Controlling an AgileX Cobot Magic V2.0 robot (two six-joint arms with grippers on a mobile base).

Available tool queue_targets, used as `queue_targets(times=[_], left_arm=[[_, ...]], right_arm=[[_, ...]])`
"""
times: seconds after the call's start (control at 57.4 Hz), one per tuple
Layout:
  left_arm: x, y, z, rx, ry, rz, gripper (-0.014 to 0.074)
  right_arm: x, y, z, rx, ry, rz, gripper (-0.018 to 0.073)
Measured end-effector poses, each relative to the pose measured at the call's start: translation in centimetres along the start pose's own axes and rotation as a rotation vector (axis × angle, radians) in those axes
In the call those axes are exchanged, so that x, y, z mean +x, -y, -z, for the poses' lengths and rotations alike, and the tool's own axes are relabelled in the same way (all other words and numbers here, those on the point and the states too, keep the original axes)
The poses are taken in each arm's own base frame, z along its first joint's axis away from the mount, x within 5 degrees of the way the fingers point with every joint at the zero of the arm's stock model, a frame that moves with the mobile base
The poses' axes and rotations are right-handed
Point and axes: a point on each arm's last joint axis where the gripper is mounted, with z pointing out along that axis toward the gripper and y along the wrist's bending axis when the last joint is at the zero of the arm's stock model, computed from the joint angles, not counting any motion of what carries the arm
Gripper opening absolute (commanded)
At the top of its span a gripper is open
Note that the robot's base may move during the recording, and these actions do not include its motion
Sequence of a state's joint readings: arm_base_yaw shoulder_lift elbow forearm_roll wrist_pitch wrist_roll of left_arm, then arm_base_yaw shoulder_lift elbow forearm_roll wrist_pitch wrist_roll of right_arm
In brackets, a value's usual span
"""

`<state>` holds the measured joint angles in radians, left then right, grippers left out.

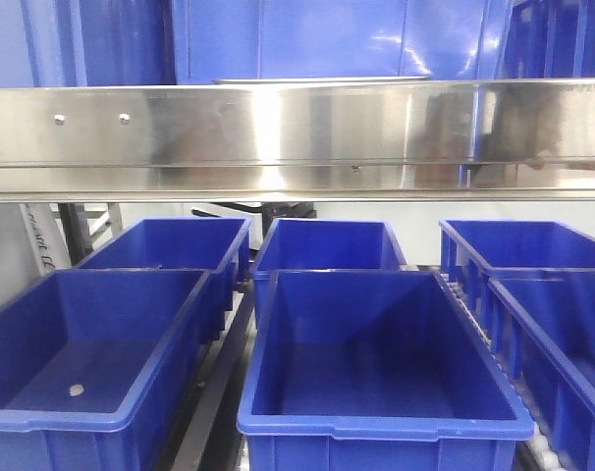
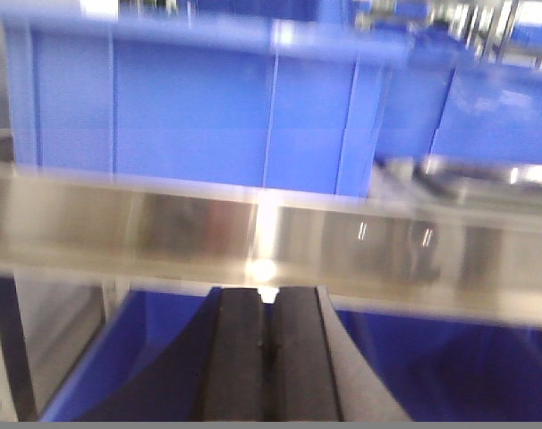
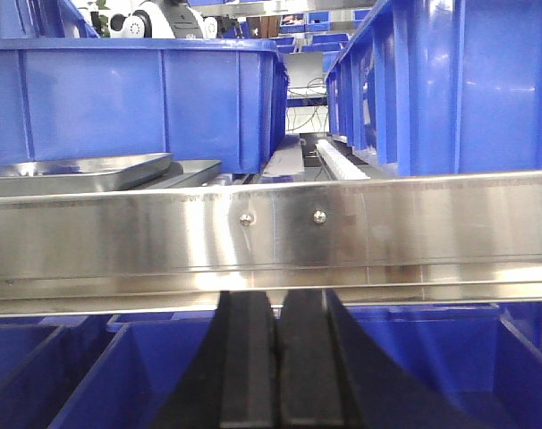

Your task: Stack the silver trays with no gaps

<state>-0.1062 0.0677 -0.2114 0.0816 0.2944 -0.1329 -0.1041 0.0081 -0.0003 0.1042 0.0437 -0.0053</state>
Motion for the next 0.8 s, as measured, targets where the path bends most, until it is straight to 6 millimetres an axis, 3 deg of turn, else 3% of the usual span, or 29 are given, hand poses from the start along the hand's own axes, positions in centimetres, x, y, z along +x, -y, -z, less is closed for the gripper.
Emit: queue_targets(times=[0.331, 0.802], left_arm=[[5.9, -0.3, -1.0, -0.001, -0.086, -0.099, -0.0006], [6.0, -0.3, -0.9, 0.002, -0.071, -0.079, -0.0006]], right_arm=[[0.0, 0.0, 0.0, 0.000, 0.000, 0.000, -0.0081], [0.0, 0.0, 0.0, 0.000, -0.002, 0.000, -0.0081]])
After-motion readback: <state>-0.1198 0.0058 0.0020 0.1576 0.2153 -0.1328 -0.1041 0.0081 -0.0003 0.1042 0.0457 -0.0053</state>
